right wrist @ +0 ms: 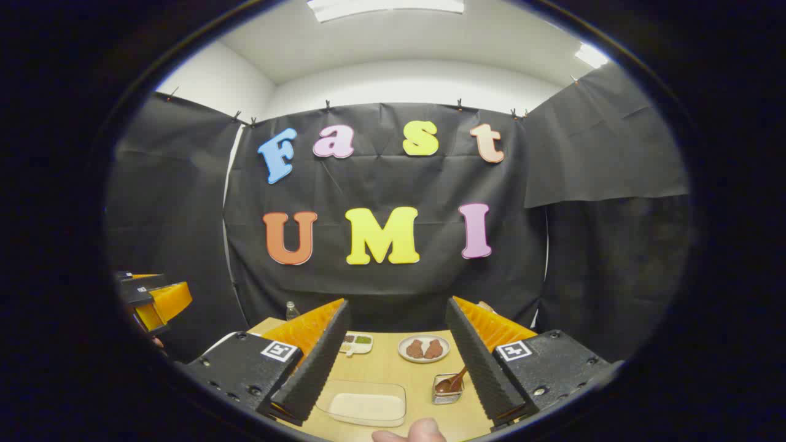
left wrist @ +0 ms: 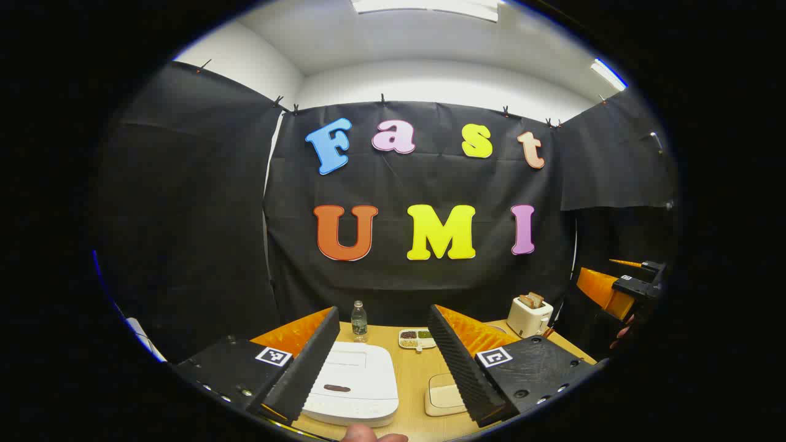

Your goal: Close the left gripper, press the button to open the rice cooker; take a wooden spoon from the chopstick holder with the right hand, scoop a spoonful of rice and pour it into the rice cooker, then put the wooden spoon back into the chopstick holder.

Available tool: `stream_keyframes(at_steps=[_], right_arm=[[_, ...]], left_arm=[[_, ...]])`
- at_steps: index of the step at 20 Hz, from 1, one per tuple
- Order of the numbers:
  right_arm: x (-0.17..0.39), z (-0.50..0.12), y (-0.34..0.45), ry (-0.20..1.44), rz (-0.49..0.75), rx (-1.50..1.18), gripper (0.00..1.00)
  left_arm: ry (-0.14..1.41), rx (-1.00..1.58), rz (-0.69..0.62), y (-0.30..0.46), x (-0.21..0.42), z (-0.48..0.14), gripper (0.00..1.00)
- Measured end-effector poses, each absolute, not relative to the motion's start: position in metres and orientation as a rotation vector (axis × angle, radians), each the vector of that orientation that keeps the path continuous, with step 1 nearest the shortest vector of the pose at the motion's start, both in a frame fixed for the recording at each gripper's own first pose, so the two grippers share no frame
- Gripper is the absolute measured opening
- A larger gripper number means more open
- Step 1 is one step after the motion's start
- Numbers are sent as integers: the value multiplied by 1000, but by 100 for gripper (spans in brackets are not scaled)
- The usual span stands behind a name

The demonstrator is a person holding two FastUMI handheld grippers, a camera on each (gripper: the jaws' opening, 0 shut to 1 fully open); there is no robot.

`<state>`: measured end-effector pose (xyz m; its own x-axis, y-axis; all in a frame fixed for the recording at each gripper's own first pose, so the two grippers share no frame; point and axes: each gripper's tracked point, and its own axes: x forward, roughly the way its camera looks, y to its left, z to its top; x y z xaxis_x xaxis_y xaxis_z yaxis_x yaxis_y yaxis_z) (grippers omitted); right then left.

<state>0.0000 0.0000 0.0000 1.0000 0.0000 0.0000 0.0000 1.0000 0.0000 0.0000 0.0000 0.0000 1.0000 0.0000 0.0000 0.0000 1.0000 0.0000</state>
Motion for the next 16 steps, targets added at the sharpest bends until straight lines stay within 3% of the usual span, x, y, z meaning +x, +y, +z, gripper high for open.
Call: stream_keyframes(at_steps=[16], right_arm=[[6, -13, -3, 23, -8, 13, 100]], left_arm=[[25, 9, 2, 7, 4, -8, 94]])
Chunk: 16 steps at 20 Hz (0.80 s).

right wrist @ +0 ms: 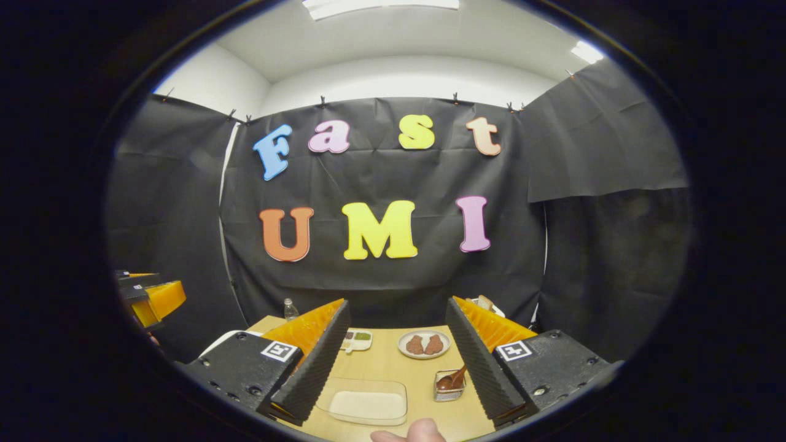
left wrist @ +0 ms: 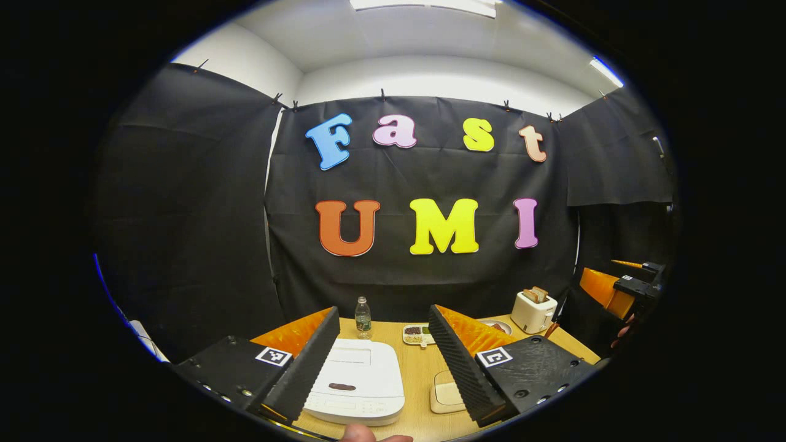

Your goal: Close the left gripper, press the button to open the rice cooker; take a wooden spoon from the chopstick holder with the right hand, scoop a spoonful of rice and pour it into the rice cooker, then put the wooden spoon back into the chopstick holder.

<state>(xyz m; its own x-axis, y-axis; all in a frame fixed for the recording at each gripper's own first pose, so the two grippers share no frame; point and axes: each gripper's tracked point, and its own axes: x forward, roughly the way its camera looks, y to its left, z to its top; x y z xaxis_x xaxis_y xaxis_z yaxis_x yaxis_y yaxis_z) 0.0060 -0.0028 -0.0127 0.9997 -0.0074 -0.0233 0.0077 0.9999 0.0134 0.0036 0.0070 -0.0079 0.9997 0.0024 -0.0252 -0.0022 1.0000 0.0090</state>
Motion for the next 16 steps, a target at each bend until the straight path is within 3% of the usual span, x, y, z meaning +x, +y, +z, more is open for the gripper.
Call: stream_keyframes(at_steps=[8, 16], right_arm=[[9, -12, -4, 19, 0, -1, 100], [17, -24, -10, 47, 12, 15, 100]], left_arm=[[37, -5, 1, 8, 6, -12, 94], [148, -38, 7, 21, 3, -49, 94]])
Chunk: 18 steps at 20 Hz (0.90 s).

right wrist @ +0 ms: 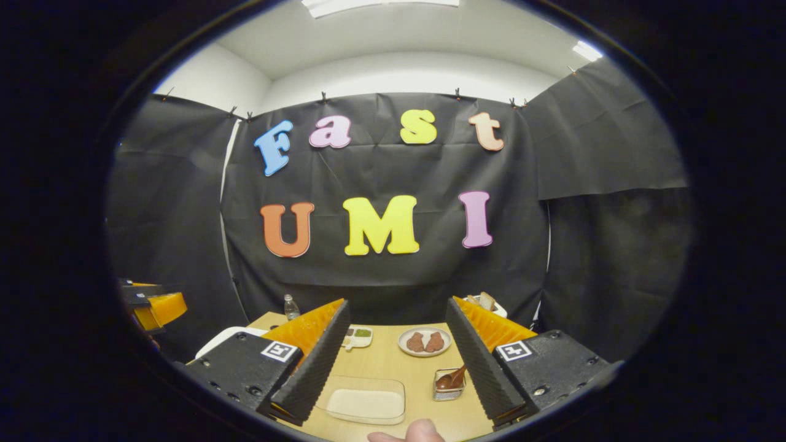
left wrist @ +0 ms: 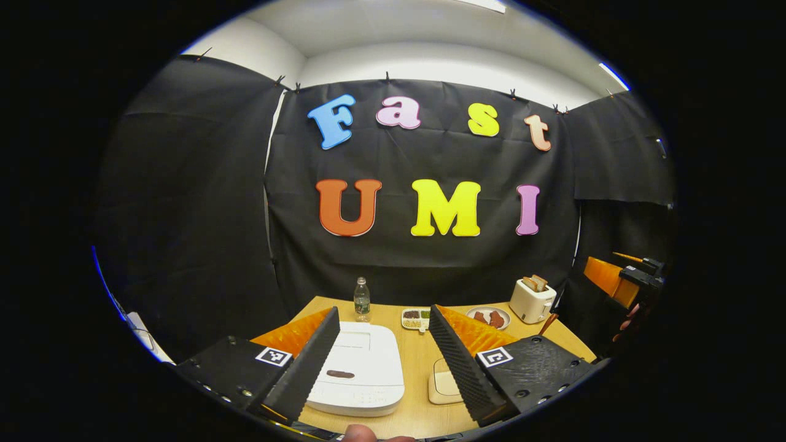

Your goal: Close the left gripper, press the button to open the rice cooker; take a wooden spoon from the chopstick holder with the right hand, scoop a spoonful of rice and pour it into the rice cooker, then put the wooden spoon back into the chopstick holder.

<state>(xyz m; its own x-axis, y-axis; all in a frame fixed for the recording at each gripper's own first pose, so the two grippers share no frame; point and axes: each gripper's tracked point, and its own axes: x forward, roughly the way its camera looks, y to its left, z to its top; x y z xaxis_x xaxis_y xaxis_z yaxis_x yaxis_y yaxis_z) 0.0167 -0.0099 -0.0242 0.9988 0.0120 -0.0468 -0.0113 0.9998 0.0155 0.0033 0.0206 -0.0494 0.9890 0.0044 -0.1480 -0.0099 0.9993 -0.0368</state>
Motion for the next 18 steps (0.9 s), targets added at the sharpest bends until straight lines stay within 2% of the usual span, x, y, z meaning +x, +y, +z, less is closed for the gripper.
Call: stream_keyframes(at_steps=[7, 8, 9, 10, 12, 13, 15, 18], right_arm=[[26, -33, -16, 54, 25, -6, 100], [29, -34, -19, 57, 22, -5, 100], [32, -36, -21, 62, 19, -1, 100], [35, -38, -23, 68, 17, 3, 100], [40, -41, -28, 76, 8, 10, 99], [42, -42, -30, 78, 4, 12, 100], [47, -45, -35, 82, -4, 9, 100], [52, -51, -40, 100, -12, 12, 100]], left_arm=[[392, -53, 5, 47, 2, -114, 92], [415, -63, 0, 49, 3, -120, 79], [437, -69, 10, 54, 4, -123, 44], [459, -70, 24, 60, 7, -130, 32], [518, -65, 31, 65, 11, -143, 22], [539, -58, 48, 73, 16, -152, 22], [579, -108, 32, 69, 17, -155, 0], [627, -147, -6, 67, 27, -170, 0]])
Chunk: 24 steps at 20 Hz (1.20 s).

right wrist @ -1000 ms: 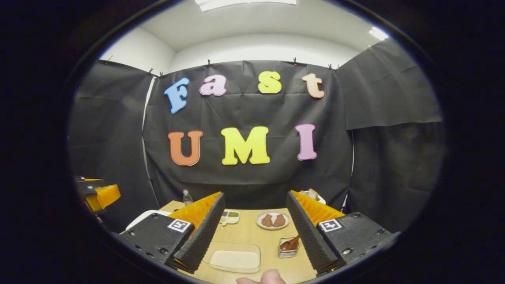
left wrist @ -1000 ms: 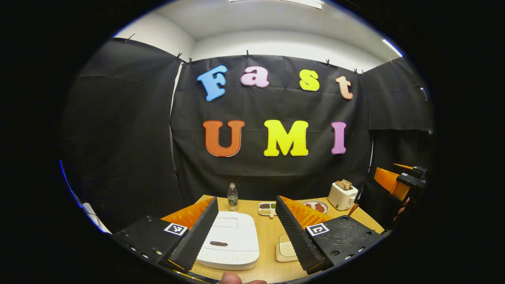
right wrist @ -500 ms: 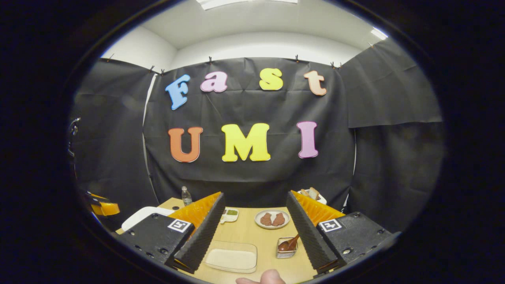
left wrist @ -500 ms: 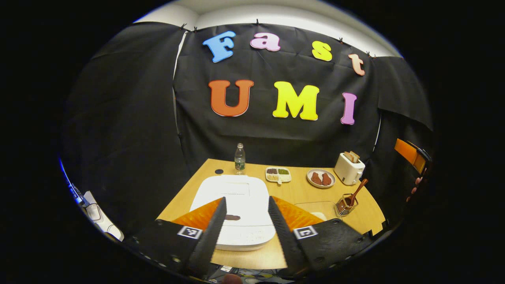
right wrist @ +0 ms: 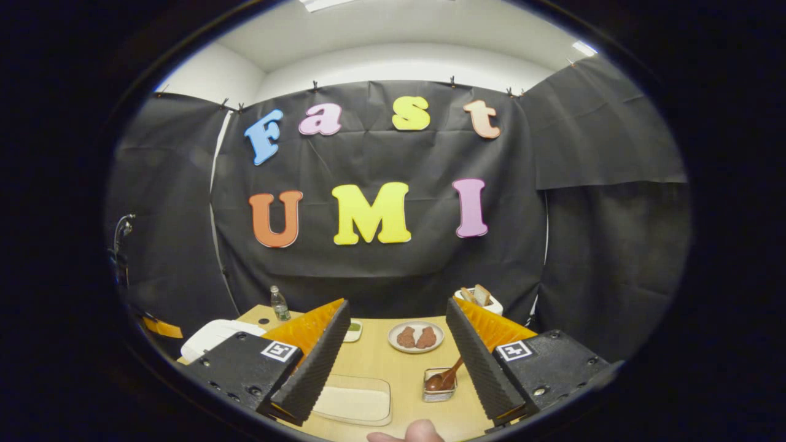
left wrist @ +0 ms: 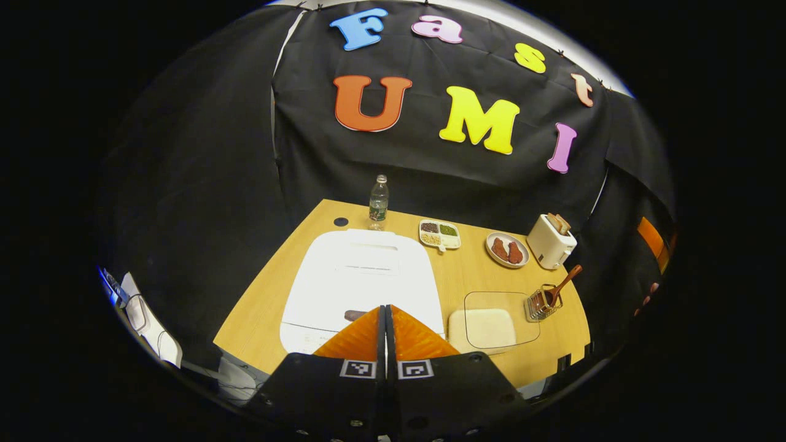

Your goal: Close the left gripper, press the button to open the rice cooker; take a wooden spoon from the chopstick holder with the right hand, scoop a spoonful of rice and pour it into the rice cooker, then put the wooden spoon back into the chopstick holder.

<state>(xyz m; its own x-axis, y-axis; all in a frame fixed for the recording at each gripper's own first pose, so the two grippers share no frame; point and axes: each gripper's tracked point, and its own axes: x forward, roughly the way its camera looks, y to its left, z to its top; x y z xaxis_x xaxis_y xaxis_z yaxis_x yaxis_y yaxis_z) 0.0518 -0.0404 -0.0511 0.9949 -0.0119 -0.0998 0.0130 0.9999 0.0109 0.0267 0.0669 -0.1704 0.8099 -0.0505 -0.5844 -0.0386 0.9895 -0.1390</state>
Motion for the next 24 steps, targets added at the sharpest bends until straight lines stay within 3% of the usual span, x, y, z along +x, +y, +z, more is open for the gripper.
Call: stream_keyframes(at_steps=[8, 24], right_arm=[[62, -73, -64, 166, -50, -4, 100], [74, -85, -59, 206, -41, -26, 100]], left_arm=[[787, -201, 12, 86, 55, -237, 0], [856, -224, 34, 88, 61, -265, 0]])
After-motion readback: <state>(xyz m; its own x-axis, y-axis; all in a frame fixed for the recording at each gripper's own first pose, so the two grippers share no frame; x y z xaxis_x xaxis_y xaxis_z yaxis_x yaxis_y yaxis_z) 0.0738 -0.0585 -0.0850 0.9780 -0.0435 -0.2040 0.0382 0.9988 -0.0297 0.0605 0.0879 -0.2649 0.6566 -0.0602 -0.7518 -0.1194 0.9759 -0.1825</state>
